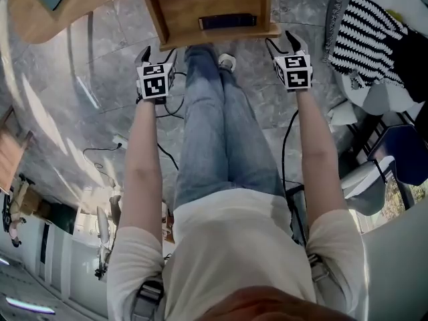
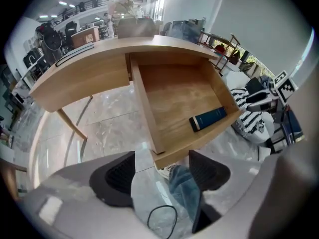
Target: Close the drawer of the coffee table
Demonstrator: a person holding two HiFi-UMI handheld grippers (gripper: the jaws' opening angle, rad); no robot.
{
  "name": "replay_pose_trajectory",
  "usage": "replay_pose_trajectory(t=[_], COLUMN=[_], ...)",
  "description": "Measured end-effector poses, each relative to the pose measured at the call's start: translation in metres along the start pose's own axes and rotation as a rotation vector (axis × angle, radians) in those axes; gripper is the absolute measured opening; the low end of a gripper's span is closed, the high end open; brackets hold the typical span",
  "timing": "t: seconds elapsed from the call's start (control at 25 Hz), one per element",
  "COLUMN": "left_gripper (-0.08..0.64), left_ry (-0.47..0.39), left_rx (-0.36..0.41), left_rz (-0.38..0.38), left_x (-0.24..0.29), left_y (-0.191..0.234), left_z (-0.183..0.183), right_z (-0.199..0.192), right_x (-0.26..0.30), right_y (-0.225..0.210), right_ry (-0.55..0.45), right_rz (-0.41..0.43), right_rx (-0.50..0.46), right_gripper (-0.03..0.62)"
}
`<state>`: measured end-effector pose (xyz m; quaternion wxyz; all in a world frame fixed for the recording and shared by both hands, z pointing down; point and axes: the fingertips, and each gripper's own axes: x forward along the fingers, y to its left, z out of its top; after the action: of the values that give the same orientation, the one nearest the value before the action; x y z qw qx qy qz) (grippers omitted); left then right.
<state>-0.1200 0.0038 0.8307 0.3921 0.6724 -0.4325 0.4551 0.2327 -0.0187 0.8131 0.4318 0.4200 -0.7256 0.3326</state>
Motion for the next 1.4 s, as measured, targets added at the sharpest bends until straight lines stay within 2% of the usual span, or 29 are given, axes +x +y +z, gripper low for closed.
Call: replay_pose_trajectory(t=[0.16,0.28,0.36,0.52,0.68,0.8,1.12,1.4], left_gripper=[0.344,0.344,0.344,0.344,0.344,0.344,0.342,0.328], left_ry=[0.028,0.027,0.055,0.125,0.12,0.126,0.135,0.117], left_rx=[0.079,0.066,0.07,0.168,0.148,0.153,0.148,0.125], left_rz=[-0.035,-0.07,-0.098,-0.112,-0.101,-0.107,-0.104,-0.084], left_x=[0.009,0.009,0.009,0.02,0.03,0.037,0.042,0.035], left_y=[-0.005,-0.003,-0.004,-0.01,-0.017,-0.022,-0.021,-0.02], left_z=[0.002,0.002,-0.004,-0.023,-0.015,-0.011,-0.012,-0.011], right_z=[-0.002,-0.002,-0.004,-0.012,-0.018,-0.021,-0.023,-0.021], right_x=[0.014,0.019,0.019,0.02,0.029,0.04,0.055,0.05], right_y=[-0.005,-0.005,-0.006,-0.006,0.0,0.004,0.002,0.003], right_ry=[0.031,0.045,0.059,0.099,0.152,0.198,0.241,0.264], right_rz=[-0.006,0.032,0.06,0.073,0.099,0.107,0.01,0.01], right_rx=[-0.056,-0.075,-0.072,-0.129,-0.156,-0.206,-0.243,-0.248], right_gripper=[0.299,0.305,0.304,0.307,0.323,0.311,0.304,0.291])
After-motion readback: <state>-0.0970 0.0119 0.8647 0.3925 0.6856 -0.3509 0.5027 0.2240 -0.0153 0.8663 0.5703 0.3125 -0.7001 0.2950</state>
